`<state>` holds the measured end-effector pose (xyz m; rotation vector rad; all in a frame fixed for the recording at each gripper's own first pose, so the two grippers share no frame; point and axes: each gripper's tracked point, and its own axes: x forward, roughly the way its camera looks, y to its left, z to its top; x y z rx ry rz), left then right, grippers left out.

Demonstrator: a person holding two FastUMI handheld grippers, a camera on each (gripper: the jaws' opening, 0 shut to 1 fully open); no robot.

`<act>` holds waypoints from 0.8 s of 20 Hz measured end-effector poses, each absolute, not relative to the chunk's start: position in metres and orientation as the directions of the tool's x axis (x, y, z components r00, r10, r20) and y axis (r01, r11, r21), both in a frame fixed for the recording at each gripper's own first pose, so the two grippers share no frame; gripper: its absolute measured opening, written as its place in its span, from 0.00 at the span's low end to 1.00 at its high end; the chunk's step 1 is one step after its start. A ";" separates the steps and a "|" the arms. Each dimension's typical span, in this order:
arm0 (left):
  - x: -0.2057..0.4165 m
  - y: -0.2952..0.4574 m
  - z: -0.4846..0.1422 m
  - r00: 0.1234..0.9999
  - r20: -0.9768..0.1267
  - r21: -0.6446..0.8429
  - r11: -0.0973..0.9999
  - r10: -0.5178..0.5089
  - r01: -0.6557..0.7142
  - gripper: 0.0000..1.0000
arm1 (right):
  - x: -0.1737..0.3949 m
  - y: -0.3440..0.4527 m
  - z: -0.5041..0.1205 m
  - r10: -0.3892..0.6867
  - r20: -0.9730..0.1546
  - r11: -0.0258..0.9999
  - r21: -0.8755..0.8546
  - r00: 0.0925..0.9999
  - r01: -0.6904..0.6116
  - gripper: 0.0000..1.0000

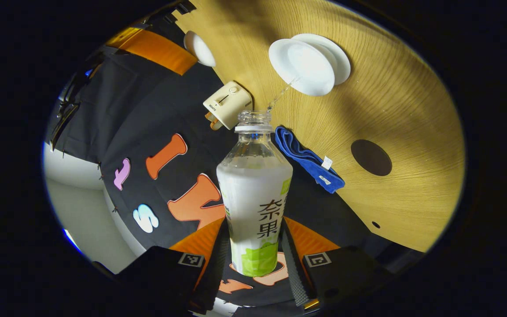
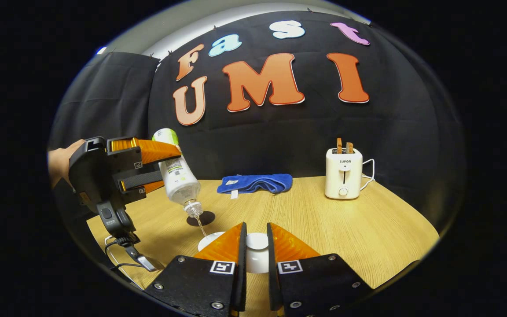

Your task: Open the teacup lid with one hand, grasp the water bottle and pour water into the teacup with the other hand; after pouring, place the water bottle on the coaster and then close the teacup lid.

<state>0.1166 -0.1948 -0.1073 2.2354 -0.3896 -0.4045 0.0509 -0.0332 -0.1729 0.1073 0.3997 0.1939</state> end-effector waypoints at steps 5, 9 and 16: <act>0.112 -0.203 -0.111 0.893 -0.175 0.758 -0.636 -0.415 -0.147 0.68 | 0.050 -0.031 -0.175 0.213 -0.380 0.975 0.147 0.900 -0.168 0.21; 0.113 -0.202 -0.114 0.887 -0.173 0.789 -0.600 -0.427 -0.136 0.68 | 0.050 -0.031 -0.178 0.214 -0.384 0.974 0.150 0.898 -0.168 0.21; 0.122 -0.183 -0.128 0.885 -0.168 0.952 -0.304 -0.434 0.031 0.68 | 0.052 -0.043 -0.184 0.200 -0.394 0.975 0.172 0.897 -0.142 0.21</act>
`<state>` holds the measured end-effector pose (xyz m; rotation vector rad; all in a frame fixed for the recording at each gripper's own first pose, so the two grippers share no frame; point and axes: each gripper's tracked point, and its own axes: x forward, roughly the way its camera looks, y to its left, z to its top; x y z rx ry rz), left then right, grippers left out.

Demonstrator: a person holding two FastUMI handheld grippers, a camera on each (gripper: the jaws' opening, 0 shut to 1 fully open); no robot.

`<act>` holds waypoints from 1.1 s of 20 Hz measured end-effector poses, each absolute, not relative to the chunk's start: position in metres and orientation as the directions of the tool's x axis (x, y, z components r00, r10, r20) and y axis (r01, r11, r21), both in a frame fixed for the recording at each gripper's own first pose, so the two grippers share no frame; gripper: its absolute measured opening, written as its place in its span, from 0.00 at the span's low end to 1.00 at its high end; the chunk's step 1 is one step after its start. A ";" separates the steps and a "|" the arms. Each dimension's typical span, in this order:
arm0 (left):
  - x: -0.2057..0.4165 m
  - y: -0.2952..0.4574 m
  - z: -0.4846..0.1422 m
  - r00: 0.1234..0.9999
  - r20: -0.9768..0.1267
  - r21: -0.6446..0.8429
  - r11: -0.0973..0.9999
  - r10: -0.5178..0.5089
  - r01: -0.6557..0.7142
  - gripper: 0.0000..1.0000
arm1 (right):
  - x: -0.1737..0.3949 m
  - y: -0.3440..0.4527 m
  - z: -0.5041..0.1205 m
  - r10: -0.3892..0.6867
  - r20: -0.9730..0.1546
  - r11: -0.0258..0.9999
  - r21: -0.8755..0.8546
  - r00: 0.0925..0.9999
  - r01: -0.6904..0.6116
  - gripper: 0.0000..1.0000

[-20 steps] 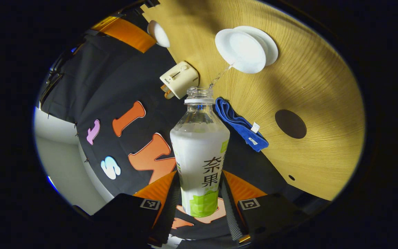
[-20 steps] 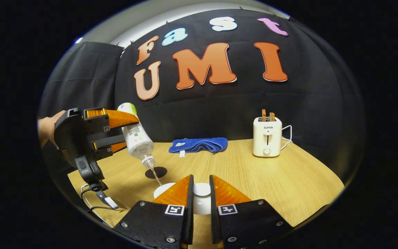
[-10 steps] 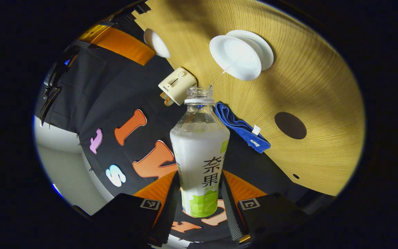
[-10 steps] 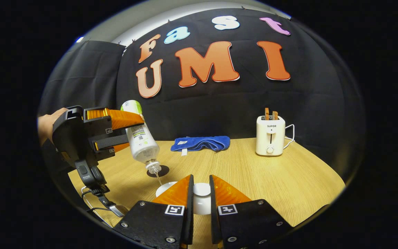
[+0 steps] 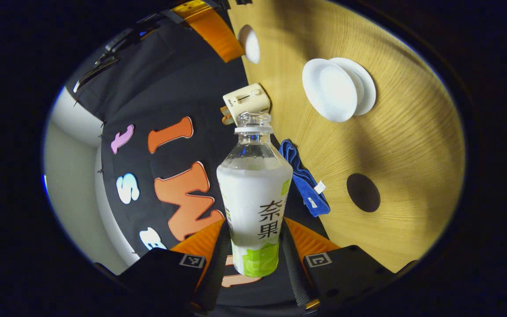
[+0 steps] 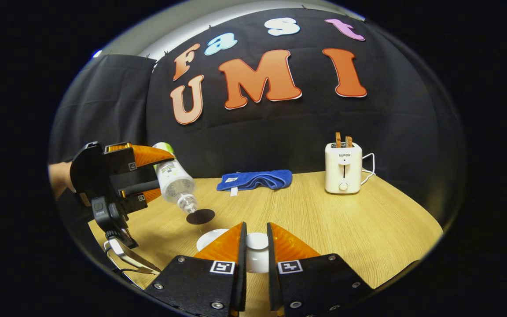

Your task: Open the teacup lid with one hand, grasp the water bottle and pour water into the teacup with the other hand; after pouring, place the water bottle on the coaster and then close the teacup lid.

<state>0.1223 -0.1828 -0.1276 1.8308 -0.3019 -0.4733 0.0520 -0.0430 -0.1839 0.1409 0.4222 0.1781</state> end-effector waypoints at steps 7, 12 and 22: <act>0.139 -0.145 -0.146 0.929 -0.137 0.956 0.201 -0.345 0.215 0.64 | 0.050 -0.058 -0.189 0.167 -0.406 0.980 0.167 0.899 -0.107 0.21; 0.139 -0.151 -0.135 0.943 -0.076 0.858 0.460 -0.325 0.228 0.67 | 0.052 -0.051 -0.183 0.175 -0.399 0.979 0.167 0.900 -0.117 0.21; 0.166 -0.153 -0.105 0.977 -0.002 0.338 0.919 -0.212 0.201 0.67 | 0.052 -0.035 -0.181 0.193 -0.397 0.980 0.129 0.897 -0.154 0.21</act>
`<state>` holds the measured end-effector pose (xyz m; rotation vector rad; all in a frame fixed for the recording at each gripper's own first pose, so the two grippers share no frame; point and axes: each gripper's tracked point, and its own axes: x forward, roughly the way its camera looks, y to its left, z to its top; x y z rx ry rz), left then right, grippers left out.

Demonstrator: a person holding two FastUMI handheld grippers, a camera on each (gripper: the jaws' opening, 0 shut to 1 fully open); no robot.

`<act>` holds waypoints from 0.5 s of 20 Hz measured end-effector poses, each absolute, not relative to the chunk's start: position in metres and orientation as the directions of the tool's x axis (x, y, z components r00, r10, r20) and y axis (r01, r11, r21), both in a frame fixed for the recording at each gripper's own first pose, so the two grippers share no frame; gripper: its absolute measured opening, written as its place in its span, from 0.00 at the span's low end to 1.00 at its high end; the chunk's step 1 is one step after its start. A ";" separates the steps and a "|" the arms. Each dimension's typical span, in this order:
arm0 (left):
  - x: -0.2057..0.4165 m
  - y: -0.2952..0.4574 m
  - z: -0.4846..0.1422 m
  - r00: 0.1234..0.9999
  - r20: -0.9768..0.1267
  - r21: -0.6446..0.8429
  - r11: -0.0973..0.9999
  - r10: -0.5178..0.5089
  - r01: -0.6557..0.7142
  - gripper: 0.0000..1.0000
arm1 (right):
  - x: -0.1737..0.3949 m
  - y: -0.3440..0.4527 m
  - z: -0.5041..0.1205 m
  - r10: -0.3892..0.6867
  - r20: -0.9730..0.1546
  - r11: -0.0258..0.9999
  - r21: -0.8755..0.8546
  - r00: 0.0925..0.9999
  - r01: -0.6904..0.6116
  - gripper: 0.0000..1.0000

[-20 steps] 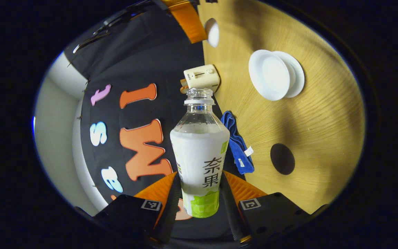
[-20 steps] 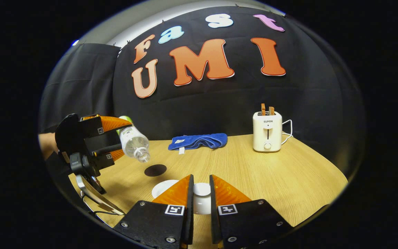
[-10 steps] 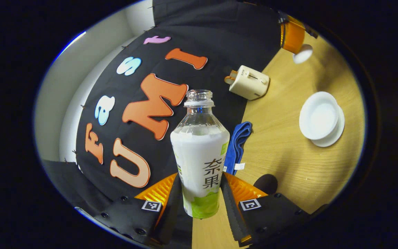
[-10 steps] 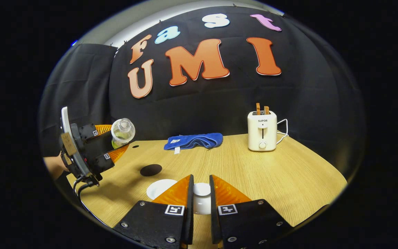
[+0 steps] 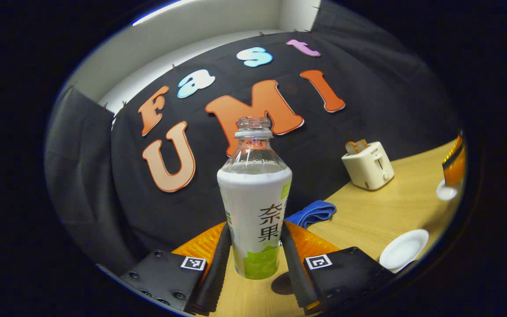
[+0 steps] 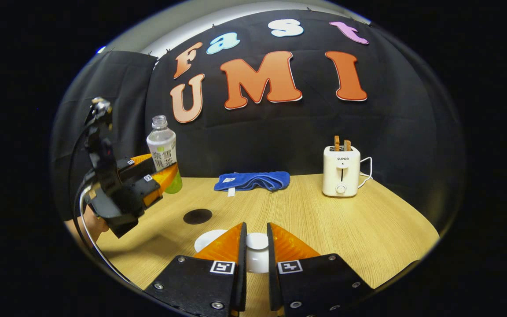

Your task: Open the teacup lid with one hand, grasp the water bottle and pour water into the teacup with the other hand; after pouring, place the water bottle on the coaster and then close the teacup lid.

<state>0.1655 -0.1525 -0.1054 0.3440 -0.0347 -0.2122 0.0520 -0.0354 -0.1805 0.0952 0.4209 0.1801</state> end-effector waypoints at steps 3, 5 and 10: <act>0.180 -0.151 -0.104 0.978 -0.029 0.178 0.962 -0.205 0.207 0.64 | 0.055 -0.033 -0.185 0.193 -0.405 0.980 0.124 0.894 -0.156 0.21; 0.187 -0.150 -0.106 0.978 -0.035 0.133 0.969 -0.205 0.208 0.67 | 0.060 -0.031 -0.187 0.198 -0.400 0.979 0.124 0.895 -0.161 0.21; 0.201 -0.151 -0.125 0.971 -0.082 0.026 0.973 -0.225 0.227 0.67 | 0.075 -0.029 -0.200 0.202 -0.418 0.978 0.143 0.886 -0.155 0.21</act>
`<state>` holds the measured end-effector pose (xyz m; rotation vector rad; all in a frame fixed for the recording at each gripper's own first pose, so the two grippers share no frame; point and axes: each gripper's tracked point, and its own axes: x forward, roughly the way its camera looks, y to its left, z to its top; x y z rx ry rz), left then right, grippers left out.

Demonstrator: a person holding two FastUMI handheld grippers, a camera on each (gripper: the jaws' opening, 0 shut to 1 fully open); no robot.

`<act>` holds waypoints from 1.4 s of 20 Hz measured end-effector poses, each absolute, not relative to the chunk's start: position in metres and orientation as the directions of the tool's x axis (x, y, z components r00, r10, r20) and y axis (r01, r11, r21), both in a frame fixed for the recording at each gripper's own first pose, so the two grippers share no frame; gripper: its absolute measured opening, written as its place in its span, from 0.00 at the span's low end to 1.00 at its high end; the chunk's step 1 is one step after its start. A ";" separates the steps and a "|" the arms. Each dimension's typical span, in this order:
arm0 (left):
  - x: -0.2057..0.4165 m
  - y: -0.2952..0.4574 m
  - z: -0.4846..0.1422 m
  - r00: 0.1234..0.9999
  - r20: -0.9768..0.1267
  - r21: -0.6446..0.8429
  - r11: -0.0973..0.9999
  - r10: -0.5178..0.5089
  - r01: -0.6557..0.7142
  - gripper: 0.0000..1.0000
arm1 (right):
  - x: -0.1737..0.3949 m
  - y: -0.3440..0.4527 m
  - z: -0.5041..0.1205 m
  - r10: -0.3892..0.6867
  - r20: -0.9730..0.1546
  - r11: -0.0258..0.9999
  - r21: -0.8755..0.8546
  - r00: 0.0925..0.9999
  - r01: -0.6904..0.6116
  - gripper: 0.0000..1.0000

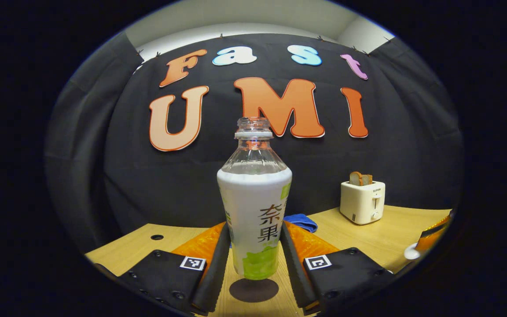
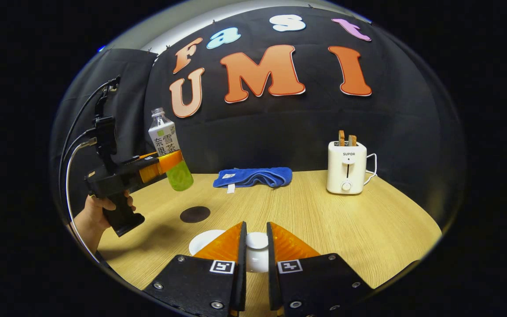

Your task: Open the teacup lid with one hand, grasp the water bottle and pour water into the teacup with the other hand; after pouring, place the water bottle on the coaster and then close the teacup lid.

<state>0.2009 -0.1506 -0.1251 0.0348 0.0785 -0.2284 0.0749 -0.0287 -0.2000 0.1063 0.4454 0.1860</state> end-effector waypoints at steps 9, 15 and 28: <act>0.214 -0.138 -0.190 0.944 -0.239 -0.113 0.972 -0.227 0.206 0.67 | 0.097 -0.008 -0.194 0.246 -0.401 0.968 0.154 0.882 -0.200 0.21; 0.214 -0.139 -0.226 0.913 -0.333 -0.111 0.971 -0.237 0.212 0.65 | 0.104 0.002 -0.207 0.265 -0.435 0.964 0.155 0.861 -0.218 0.21; 0.200 -0.143 -0.255 0.875 -0.413 -0.132 0.967 -0.253 0.218 0.96 | 0.099 0.042 -0.234 0.314 -0.503 0.949 0.138 0.805 -0.284 0.21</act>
